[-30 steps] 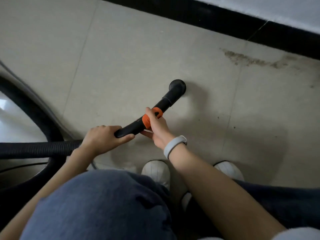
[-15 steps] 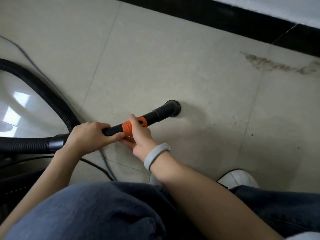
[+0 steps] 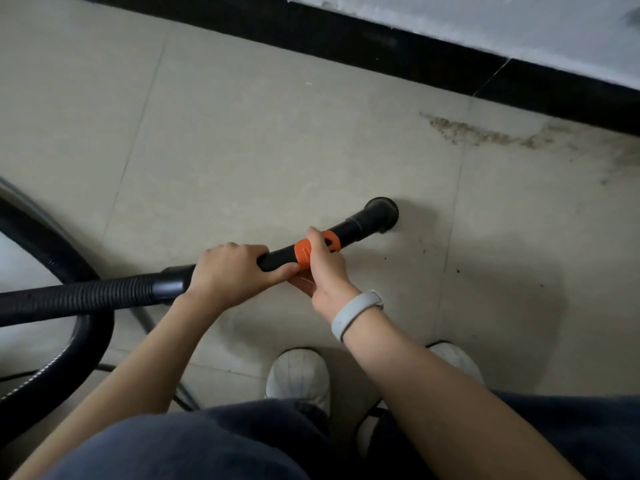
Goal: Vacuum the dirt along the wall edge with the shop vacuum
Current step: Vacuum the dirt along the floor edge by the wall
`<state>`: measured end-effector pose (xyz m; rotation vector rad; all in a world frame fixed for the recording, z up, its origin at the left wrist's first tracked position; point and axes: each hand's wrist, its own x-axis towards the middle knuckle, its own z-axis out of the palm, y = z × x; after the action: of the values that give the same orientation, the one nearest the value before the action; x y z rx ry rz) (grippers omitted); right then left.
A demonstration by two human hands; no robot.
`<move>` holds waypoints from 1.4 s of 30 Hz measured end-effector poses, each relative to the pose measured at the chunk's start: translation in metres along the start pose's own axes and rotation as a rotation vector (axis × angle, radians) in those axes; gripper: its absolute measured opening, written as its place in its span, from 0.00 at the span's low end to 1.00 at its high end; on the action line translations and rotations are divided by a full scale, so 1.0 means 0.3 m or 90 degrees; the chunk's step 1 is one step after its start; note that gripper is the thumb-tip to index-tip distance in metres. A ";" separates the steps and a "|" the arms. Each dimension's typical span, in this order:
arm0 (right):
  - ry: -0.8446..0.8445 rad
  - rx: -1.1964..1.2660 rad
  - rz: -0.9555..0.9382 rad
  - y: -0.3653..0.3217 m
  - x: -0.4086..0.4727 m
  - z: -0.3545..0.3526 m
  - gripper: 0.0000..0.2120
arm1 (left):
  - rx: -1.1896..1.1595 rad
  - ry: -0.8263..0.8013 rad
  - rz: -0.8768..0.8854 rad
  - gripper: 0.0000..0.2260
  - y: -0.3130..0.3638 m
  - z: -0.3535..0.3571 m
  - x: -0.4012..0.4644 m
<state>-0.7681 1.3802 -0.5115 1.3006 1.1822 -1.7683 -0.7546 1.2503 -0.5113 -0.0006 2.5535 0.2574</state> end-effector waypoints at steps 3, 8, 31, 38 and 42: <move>-0.036 -0.076 -0.021 -0.055 0.020 0.037 0.13 | -0.033 0.082 -0.037 0.24 -0.005 0.002 0.007; -0.038 -0.139 -0.048 -0.081 0.036 0.065 0.18 | -0.045 0.164 -0.033 0.23 -0.002 0.011 0.002; 0.212 0.203 -0.064 -0.040 0.021 -0.272 0.08 | 0.011 -0.060 0.276 0.22 0.272 0.089 0.140; 0.080 -0.022 -0.117 -0.183 0.087 -0.132 0.11 | -0.107 0.116 0.099 0.22 0.199 0.073 0.158; 0.030 -0.063 -0.120 -0.161 0.085 -0.043 0.10 | -0.117 0.153 0.057 0.22 0.104 0.057 0.146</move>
<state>-0.8133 1.4115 -0.5232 1.2131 1.4405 -1.7930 -0.7839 1.2865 -0.5434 0.0130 2.7620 0.5564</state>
